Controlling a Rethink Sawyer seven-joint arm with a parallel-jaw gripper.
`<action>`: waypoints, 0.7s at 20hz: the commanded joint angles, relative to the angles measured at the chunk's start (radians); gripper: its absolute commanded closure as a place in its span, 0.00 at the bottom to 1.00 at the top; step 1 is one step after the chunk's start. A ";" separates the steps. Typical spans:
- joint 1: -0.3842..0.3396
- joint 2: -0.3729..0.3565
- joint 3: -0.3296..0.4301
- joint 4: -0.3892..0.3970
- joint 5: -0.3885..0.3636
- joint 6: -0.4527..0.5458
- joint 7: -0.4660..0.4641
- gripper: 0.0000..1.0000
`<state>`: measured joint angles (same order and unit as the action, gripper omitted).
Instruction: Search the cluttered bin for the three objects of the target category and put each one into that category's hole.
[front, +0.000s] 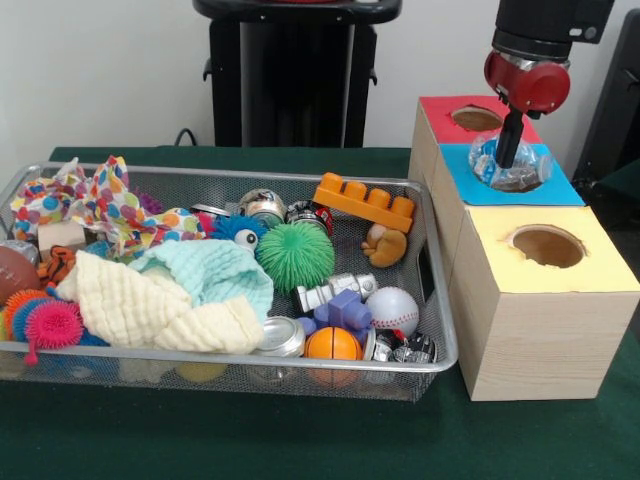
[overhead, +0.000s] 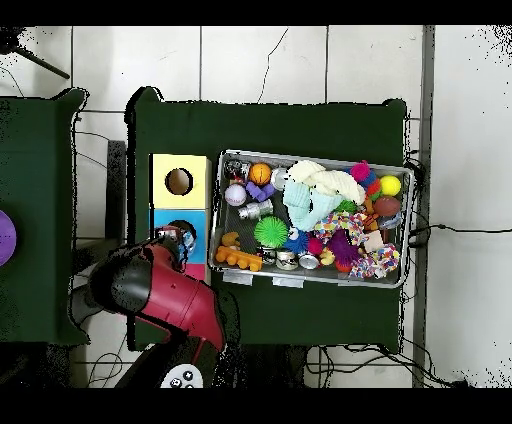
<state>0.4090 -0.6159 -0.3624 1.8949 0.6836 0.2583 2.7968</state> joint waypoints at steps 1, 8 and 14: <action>-0.046 0.074 0.140 0.027 0.040 -0.107 0.184 1.00; -0.059 0.136 0.178 -0.004 0.056 -0.161 0.191 1.00; -0.066 0.135 0.191 0.004 0.060 -0.193 0.197 1.00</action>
<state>0.3803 -0.5569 -0.3003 1.8935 0.6943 0.1077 2.7966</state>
